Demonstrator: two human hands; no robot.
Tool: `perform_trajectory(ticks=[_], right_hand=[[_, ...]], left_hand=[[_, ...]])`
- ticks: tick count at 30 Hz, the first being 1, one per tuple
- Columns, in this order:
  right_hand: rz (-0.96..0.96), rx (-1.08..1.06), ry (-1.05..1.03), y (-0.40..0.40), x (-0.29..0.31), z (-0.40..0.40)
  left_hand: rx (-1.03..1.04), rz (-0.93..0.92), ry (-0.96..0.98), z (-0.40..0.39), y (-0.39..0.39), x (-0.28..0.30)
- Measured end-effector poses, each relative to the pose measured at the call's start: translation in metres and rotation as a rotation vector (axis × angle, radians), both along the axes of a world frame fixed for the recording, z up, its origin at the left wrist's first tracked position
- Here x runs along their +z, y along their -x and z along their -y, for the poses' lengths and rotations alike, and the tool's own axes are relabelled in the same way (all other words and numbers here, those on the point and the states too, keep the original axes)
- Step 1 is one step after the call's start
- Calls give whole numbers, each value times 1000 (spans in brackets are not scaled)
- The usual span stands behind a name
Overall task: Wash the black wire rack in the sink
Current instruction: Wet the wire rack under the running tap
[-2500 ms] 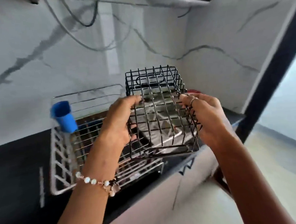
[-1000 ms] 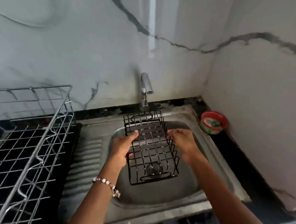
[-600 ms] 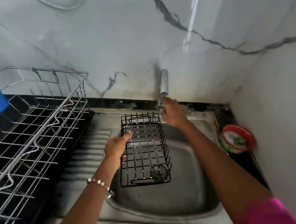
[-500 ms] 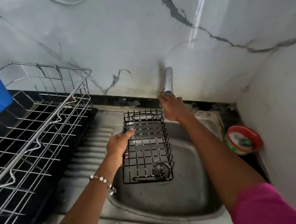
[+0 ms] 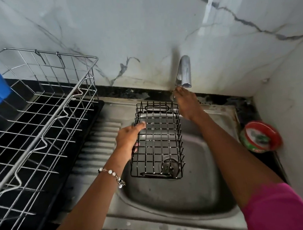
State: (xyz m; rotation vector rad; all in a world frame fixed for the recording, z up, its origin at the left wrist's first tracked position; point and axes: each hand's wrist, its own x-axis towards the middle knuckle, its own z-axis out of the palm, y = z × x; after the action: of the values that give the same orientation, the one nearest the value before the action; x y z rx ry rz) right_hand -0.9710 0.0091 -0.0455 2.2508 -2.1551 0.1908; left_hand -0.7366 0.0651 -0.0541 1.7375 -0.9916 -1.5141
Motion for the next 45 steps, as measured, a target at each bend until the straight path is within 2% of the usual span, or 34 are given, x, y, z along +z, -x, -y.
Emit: perform_trajectory(ticks=[2,4,9,13,17,21,25,28,30,32,36,39,41,45], right_hand=[[226,-19,19,-2,6,2],[355,-41,-18,-2,13,4],[412,-43,-129,-18,24,8],[467,-60,-328,-38,27,11],[628,-119,-466,-33,25,14],[952,-250,-471,-24,32,7],[1117,-313,-406,-13,51,-7],[1387,-379,-379,-4,66,-23],[1578,-394,-400,-1,74,-35],[1678,-380,-452,-4,81,-43],[1731,-303,-556,-11,88,-52],[1794,-371,-476,-10,89,-50],[1787,-443,-396,-7,87,-48],[1731,-403,-496,-2,86,-49]], left_hand=[[6,-15,-6,0,-2,0],[13,-25,-8,1,-5,1],[9,-8,1,3,-11,0],[2,22,3,5,-14,-2],[5,29,-10,6,-16,-6],[-10,17,-37,5,-14,-9],[-38,27,-55,3,-6,-13],[-55,34,-51,0,1,-13],[-78,53,-34,-2,7,-13],[-125,76,-2,-4,14,-13],[-257,168,63,-4,27,-11],[-413,299,143,0,37,-2],[-548,387,203,0,43,6],[-754,549,334,5,53,9]])
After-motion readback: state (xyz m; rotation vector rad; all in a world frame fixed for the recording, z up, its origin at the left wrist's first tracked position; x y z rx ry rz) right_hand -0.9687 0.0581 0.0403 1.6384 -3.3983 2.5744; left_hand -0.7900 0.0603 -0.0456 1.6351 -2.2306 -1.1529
